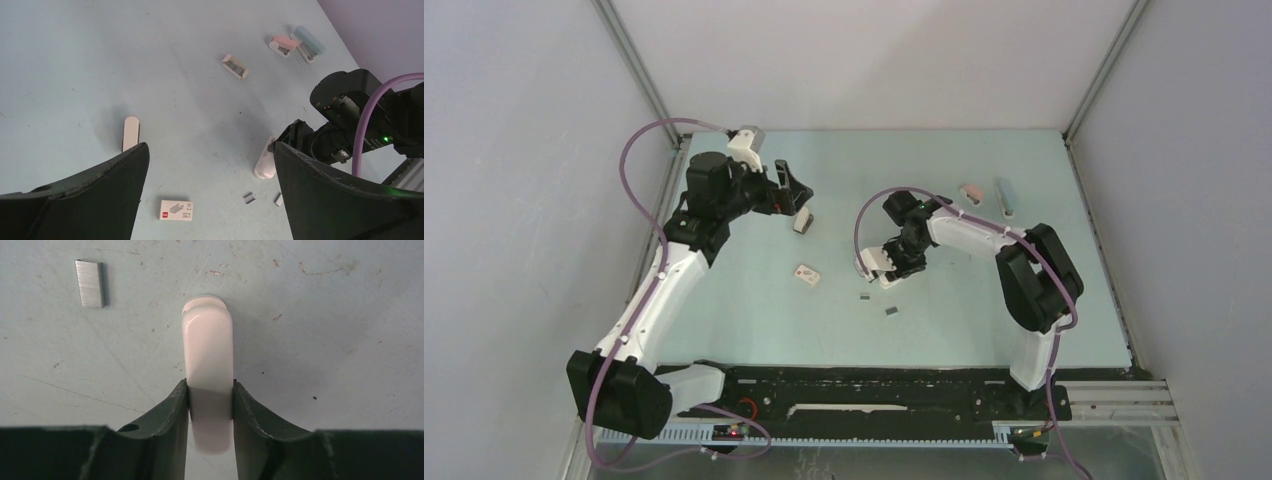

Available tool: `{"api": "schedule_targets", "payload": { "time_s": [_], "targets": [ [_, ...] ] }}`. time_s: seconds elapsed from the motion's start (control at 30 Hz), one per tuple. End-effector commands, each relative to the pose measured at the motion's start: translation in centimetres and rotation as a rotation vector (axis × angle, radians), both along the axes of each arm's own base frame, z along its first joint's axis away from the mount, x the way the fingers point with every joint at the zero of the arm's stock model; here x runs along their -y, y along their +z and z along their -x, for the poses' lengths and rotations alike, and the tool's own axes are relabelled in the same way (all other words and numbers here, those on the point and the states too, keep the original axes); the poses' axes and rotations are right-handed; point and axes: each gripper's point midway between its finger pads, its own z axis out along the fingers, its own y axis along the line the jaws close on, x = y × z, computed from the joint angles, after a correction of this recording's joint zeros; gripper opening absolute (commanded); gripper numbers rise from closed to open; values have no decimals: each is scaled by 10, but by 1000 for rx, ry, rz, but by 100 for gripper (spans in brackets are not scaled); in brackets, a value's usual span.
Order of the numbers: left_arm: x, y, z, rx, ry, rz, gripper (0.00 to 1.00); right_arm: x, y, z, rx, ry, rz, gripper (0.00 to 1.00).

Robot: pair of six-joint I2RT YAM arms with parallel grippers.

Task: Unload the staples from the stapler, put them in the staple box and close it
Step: Pick up the stapler from the center of the board.

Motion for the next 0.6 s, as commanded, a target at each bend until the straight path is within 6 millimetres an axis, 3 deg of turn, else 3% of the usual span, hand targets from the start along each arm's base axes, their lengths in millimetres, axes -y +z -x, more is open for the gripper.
{"api": "schedule_targets", "payload": {
  "time_s": [0.0, 0.27, 0.57],
  "targets": [
    [7, -3, 2, -3, -39, 32, 100, -8, 17, 3, -4, -71, -75, 22],
    [44, 12, 14, 122, -248, 177, 100, -6, 45, -1, -80, -312, -204, 1],
    [74, 15, 27, 268, -338, 239, 100, 10, 62, -6, -195, -579, -293, 0]
  ]
}}
